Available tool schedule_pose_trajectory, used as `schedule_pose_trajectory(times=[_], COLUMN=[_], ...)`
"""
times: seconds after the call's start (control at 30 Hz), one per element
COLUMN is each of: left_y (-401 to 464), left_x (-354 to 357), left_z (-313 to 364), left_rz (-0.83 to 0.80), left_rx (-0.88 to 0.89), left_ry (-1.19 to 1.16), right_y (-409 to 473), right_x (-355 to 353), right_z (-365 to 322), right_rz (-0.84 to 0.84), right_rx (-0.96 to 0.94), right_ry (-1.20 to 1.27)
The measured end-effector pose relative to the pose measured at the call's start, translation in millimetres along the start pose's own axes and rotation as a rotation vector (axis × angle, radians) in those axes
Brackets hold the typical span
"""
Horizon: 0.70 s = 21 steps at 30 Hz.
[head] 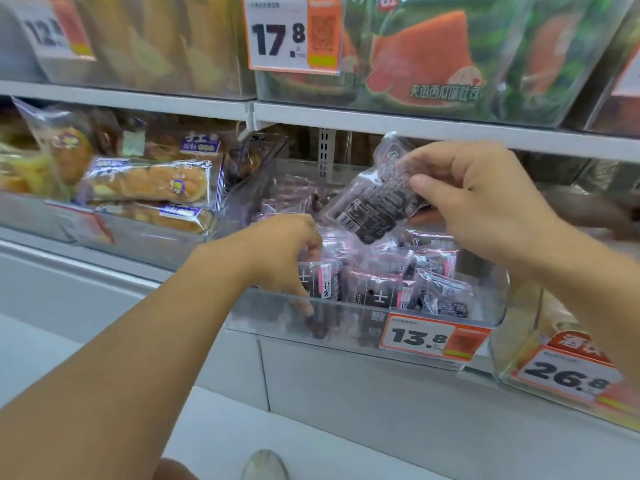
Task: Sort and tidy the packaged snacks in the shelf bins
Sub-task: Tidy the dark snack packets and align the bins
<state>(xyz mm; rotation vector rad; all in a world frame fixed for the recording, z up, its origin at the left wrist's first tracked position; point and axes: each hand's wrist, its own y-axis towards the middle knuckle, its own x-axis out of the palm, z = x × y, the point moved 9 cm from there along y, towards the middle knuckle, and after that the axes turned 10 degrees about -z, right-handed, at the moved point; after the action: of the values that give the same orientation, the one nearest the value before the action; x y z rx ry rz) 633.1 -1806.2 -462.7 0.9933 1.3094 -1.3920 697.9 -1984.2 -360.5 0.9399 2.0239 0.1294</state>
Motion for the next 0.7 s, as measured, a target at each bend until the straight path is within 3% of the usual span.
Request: schedule_pose_trajectory(times=[0.2, 0.33, 0.53, 0.7], left_y=[17.3, 8.9, -11.0, -8.4], left_x=[7.5, -0.2, -19.3, -15.2], left_z=[-2.5, 2.7, 5.8, -6.6], left_rz=[-0.031, 0.087, 0.295, 0.224], left_rx=[0.004, 0.071, 0.005, -0.078], left_ry=[0.019, -0.019, 0.063, -0.088], right_y=[3.1, 1.8, -6.1, -11.9], right_x=[5.6, 2.0, 4.7, 26.6], right_z=[8.6, 13.4, 7.8, -7.0], right_rz=[-0.027, -0.02, -0.024, -0.037], right_rx=[0.014, 0.026, 0.005, -0.053], right_ry=[0.147, 0.18, 0.196, 0.169])
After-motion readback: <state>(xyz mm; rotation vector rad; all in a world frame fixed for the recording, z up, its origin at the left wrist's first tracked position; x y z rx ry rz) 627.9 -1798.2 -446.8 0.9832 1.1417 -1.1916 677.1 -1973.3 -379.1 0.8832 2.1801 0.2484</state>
